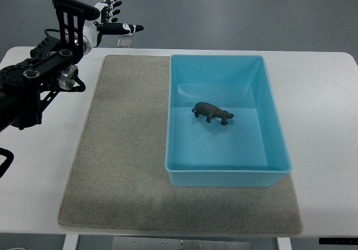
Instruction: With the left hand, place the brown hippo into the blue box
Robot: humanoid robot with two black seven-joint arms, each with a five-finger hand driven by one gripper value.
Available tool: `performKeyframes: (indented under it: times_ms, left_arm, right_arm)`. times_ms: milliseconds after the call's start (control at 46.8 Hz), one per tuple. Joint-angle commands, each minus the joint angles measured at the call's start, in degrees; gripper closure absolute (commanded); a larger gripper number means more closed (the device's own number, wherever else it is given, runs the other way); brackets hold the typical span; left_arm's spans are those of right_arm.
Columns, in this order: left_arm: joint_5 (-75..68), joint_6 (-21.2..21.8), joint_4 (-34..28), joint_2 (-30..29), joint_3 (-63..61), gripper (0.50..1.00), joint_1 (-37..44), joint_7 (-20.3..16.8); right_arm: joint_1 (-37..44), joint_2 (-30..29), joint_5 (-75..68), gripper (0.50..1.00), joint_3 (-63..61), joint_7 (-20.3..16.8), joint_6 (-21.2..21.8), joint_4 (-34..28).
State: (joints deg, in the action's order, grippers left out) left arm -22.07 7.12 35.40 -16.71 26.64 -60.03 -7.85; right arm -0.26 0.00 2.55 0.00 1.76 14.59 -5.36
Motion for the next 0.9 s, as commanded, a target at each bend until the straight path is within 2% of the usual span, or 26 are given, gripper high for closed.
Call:
performKeyframes:
  times_ms: [0,107,257,342,620,877]
  left_arm:
    - [5.5,0.3,-1.3,0.3,0.1,0.506,0.0,2.0]
    - [10.2,0.4,-3.0,1.1,0.5,0.506,0.2,4.3]
    - [17.3,-0.4,-4.8,1.2,1.3,0.506,0.5,4.4]
    - [21.2,-2.5,-5.5,1.2,1.4,0.508,0.6,4.2]
    - [29.7,-13.2,-10.3,1.4,4.5,0.508,2.0,0.3]
    - [29.5,-17.3,-12.0,3.7,6.4,0.508,4.2,-3.5]
  right_arm:
    - [0.0,0.0,0.0,0.564,0.0,0.0,0.0,0.0]
    - [0.0,0.0,0.0,0.564,0.0,0.0,0.0,0.0]
    - [0.0,0.0,0.0,0.564,0.0,0.0,0.0,0.0]
    - [0.0,0.0,0.0,0.564,0.0,0.0,0.0,0.0]
    - [0.0,0.0,0.0,0.564,0.0,0.0,0.0,0.0]
    - [0.0,0.0,0.0,0.564,0.0,0.0,0.0,0.0]
